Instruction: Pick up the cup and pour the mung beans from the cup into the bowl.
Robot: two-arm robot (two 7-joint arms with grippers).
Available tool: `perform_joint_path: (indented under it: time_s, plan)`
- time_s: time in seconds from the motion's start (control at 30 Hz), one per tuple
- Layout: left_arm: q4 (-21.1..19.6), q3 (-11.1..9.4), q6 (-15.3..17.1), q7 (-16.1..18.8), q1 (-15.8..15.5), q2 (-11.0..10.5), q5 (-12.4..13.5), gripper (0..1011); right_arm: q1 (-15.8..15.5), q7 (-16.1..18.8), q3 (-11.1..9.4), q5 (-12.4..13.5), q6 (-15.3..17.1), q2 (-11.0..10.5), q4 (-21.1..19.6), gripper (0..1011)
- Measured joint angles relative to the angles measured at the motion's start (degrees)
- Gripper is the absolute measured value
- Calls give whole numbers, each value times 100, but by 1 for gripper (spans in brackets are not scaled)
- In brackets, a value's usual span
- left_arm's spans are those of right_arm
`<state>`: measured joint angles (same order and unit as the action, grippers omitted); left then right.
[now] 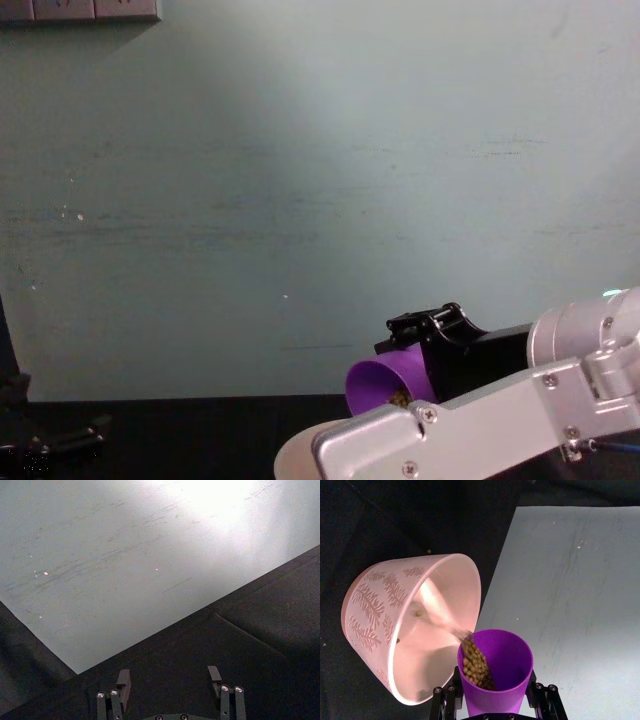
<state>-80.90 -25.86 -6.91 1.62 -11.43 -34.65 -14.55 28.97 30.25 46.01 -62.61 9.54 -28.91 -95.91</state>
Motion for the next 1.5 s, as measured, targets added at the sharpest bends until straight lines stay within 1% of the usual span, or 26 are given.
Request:
perform_joint_path:
  time_s: [0.53, 1.5]
  plan:
    - [0, 0, 0, 1, 0, 0, 0, 1000, -34, 8, 10, -206, -21, 71, 58, 713]
    - [0, 0, 0, 0, 0, 0, 0, 1000, -60, 4, 13, -339, -6, 105, 81, 713]
